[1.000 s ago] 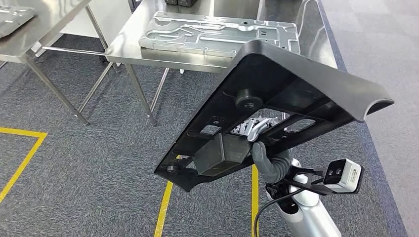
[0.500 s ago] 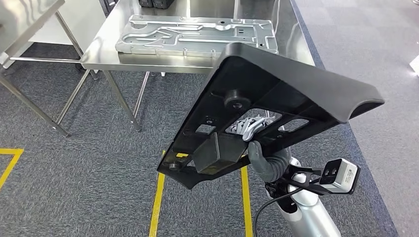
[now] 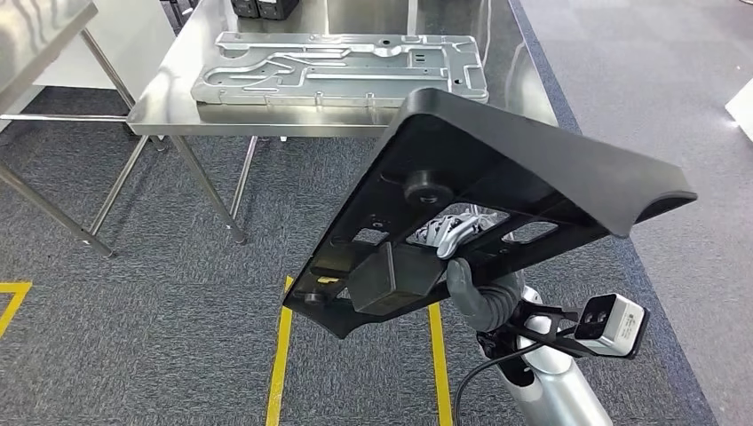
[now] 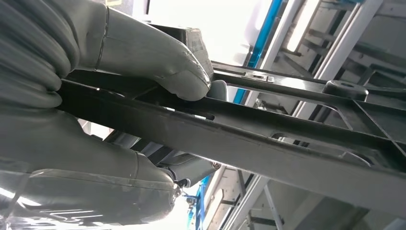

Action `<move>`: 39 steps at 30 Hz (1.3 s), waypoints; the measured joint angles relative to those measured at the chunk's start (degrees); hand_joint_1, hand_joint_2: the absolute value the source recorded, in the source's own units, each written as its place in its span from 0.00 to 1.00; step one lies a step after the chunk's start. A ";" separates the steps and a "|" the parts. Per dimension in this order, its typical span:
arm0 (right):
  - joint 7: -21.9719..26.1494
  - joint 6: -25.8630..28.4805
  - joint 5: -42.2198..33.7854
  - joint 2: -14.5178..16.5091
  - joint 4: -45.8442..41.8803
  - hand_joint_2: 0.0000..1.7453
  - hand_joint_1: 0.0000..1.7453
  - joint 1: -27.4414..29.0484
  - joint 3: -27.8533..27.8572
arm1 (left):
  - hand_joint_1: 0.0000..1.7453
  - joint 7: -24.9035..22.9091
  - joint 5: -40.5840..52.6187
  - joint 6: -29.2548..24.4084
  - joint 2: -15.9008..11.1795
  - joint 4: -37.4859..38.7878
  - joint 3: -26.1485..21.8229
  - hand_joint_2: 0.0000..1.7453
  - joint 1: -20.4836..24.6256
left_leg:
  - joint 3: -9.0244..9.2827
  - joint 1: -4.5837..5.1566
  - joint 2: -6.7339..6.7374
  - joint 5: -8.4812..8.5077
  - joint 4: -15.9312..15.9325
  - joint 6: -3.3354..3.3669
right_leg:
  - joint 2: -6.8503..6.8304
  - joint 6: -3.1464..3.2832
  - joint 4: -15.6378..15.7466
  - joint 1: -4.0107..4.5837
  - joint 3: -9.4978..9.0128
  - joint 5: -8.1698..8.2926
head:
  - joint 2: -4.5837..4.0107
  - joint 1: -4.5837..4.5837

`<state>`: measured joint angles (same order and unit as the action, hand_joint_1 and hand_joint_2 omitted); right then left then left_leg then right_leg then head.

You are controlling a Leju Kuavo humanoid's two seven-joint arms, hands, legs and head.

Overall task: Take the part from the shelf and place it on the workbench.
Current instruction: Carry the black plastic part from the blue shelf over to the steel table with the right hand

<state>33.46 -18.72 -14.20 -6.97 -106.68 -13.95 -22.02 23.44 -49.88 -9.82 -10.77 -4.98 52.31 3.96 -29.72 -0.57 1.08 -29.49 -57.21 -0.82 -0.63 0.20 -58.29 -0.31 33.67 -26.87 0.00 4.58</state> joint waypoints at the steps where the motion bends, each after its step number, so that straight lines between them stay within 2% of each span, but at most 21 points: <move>1: 0.04 0.01 0.01 0.00 -0.10 1.00 1.00 0.04 0.00 | 0.00 0.03 0.00 0.02 0.00 0.00 0.01 1.00 0.10 | 0.21 -0.09 0.07 -0.33 -0.48 -0.30 | 0.13 0.40 0.33 -0.05 -0.69 -0.27 | 0.00 0.02; 3: 0.18 0.02 0.01 0.03 -0.31 1.00 1.00 -0.01 -0.02 | 0.00 0.06 0.00 0.04 -0.02 0.00 0.03 1.00 0.22 | -1.72 -0.25 -0.14 -1.80 -4.99 -0.72 | 0.22 1.06 0.94 -0.16 -2.41 -0.96 | 0.00 0.04; 5: 0.38 0.05 -0.01 0.07 -0.34 1.00 1.00 0.01 -0.03 | 0.00 0.04 0.00 0.05 -0.04 0.00 0.06 1.00 0.08 | -7.07 -0.27 -0.47 -3.58 -13.14 -0.94 | 0.37 1.43 1.07 0.03 -3.80 -2.12 | 0.00 0.06; 7: 0.55 0.09 -0.02 0.07 -0.32 1.00 1.00 0.20 -0.04 | 0.00 0.00 0.00 0.05 -0.03 0.00 0.12 1.00 -0.32 | -11.80 -0.25 -0.55 -2.17 -17.29 -0.91 | 0.81 1.50 1.07 0.22 -5.50 -3.62 | 0.00 0.05; 8: 0.58 0.10 -0.02 0.07 -0.31 1.00 1.00 0.25 -0.04 | 0.00 -0.01 0.00 0.05 -0.02 0.00 0.15 1.00 -0.50 | -12.75 -0.23 -0.57 0.47 -16.06 -0.73 | 1.05 1.47 1.08 0.32 -6.60 -4.50 | 0.00 0.05; 11: 0.64 0.17 -0.05 0.06 -0.26 1.00 1.00 0.32 -0.07 | 0.00 -0.02 0.01 0.05 -0.12 0.01 0.21 1.00 -0.69 | -11.57 0.17 -1.02 8.87 -6.88 0.33 | 1.52 1.10 1.35 0.38 -9.62 -7.13 | 0.00 0.04; 12: 0.67 0.28 -0.08 0.07 -0.24 1.00 1.00 0.37 -0.09 | 0.00 -0.03 0.04 0.03 -0.21 0.02 0.23 1.00 -0.73 | -10.88 0.50 -1.19 9.26 -5.13 0.69 | 1.68 0.76 1.54 0.18 -10.09 -7.72 | 0.00 0.04; 15: 0.72 0.87 -0.15 0.07 -0.32 1.00 1.00 0.42 -0.15 | 0.00 0.03 0.10 -0.12 -0.65 0.02 0.27 1.00 -0.64 | -8.47 1.12 -1.31 6.56 -2.66 1.66 | 1.93 -0.57 0.60 -0.31 -10.23 -7.24 | 0.01 0.06; 17: 0.76 1.06 -0.15 0.07 -0.36 1.00 1.00 0.33 -0.19 | 0.00 0.11 0.09 -0.19 -0.88 0.02 0.30 1.00 -0.52 | -6.29 0.77 -1.38 5.55 -1.04 2.22 | 1.66 -1.20 -5.15 -0.35 -7.15 -4.54 | 0.01 0.04; 19: 0.81 1.08 -0.16 0.05 -0.33 1.00 1.00 0.33 -0.22 | 0.00 0.16 0.09 -0.21 -0.90 0.02 0.32 1.00 -0.53 | -3.82 0.40 -1.45 4.37 0.16 2.48 | 1.36 -1.77 -12.88 -0.52 -1.16 -4.14 | 0.00 0.03; 21: 0.84 1.09 -0.16 0.04 -0.33 1.00 1.00 0.39 -0.26 | 0.00 0.16 0.09 -0.20 -0.86 0.02 0.36 1.00 -0.56 | -1.37 0.10 -1.52 2.70 0.56 2.49 | 1.23 -2.38 -16.48 -0.81 4.13 -8.08 | 0.00 0.03; 23: 0.84 1.11 -0.16 0.04 -0.33 1.00 1.00 0.41 -0.28 | 0.00 0.16 0.10 -0.15 -0.72 0.02 0.39 1.00 -0.59 | 1.37 -0.26 -1.65 0.74 0.59 2.19 | 1.01 -2.84 -14.80 -1.03 6.77 -10.98 | 0.00 0.03; 24: 0.84 1.17 -0.16 0.04 -0.33 1.00 1.00 0.42 -0.29 | 0.00 0.16 0.10 -0.13 -0.63 0.02 0.40 1.00 -0.60 | 2.89 -0.46 -1.70 -0.33 0.59 1.93 | 0.81 -3.01 -12.24 -1.08 7.24 -9.97 | 0.00 0.03; 26: 0.86 1.36 -0.15 0.04 -0.30 1.00 1.00 0.56 -0.29 | 0.00 0.10 0.11 -0.12 -0.55 0.02 0.44 1.00 -0.57 | 5.55 -0.67 -1.69 -2.53 0.38 1.29 | 0.07 -2.95 -5.51 -1.05 7.51 -1.48 | 0.00 0.03; 28: 0.92 1.61 -0.08 0.03 -0.30 1.00 1.00 0.80 -0.30 | 0.00 -0.01 0.09 -0.10 -0.54 0.02 0.49 1.00 -0.47 | 6.78 -0.55 -1.65 -4.14 0.54 0.44 | -0.32 -1.98 -2.10 -0.84 7.66 6.11 | 0.00 0.01; 29: 0.98 1.73 -0.06 0.02 -0.36 1.00 1.00 0.85 -0.28 | 0.00 -0.05 0.09 -0.07 -0.54 0.02 0.54 1.00 -0.35 | 7.08 -0.52 -1.56 -4.23 0.42 -0.04 | -0.26 -1.30 -1.82 -0.67 7.70 7.25 | 0.00 0.00; 31: 1.13 1.84 -0.03 0.02 -0.53 1.00 1.00 0.81 -0.22 | 0.00 -0.05 0.11 -0.02 -0.56 0.02 0.72 1.00 -0.06 | 6.09 -0.64 -1.41 -2.75 -1.74 -0.93 | 0.11 -0.28 -1.33 -0.60 6.91 6.52 | 0.00 -0.05; 33: 1.31 1.82 0.01 0.04 -0.58 1.00 1.00 0.80 -0.15 | 0.00 0.00 0.13 -0.01 -0.54 0.02 0.91 1.00 0.16 | 2.85 -0.78 -1.36 -1.48 -7.71 -1.37 | 0.23 0.49 -0.24 -0.74 5.39 5.89 | 0.00 -0.07; 36: 1.66 1.78 0.18 0.04 -0.57 1.00 1.00 1.01 0.00 | 0.00 0.01 0.13 0.00 -0.51 0.02 1.34 1.00 0.16 | -3.58 -0.83 -1.34 -6.59 -15.66 -1.65 | 0.47 0.99 0.43 -0.75 3.40 4.65 | 0.00 -0.05; 38: 1.81 1.78 0.33 0.04 -0.55 1.00 1.00 1.17 0.11 | 0.00 0.01 0.13 0.02 -0.51 0.02 1.63 1.00 0.11 | -5.49 -0.82 -1.34 -8.05 -15.15 -1.66 | 0.73 1.00 0.44 -0.63 2.33 3.81 | 0.00 -0.04; 39: 1.86 1.78 0.39 0.04 -0.54 1.00 1.00 1.22 0.14 | 0.00 0.01 0.13 0.03 -0.52 0.02 1.73 1.00 0.11 | -5.35 -0.82 -1.33 -6.07 -12.62 -1.51 | 0.83 0.95 0.43 -0.56 1.79 3.44 | 0.00 -0.04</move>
<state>35.31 -16.94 -13.81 -6.93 -107.22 -12.72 -21.88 23.45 -49.75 -9.79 -11.29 -4.96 54.04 4.07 -35.07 -1.39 -0.25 -35.55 -69.83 -2.33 0.20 1.15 -57.86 -0.88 35.46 -23.43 0.00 4.54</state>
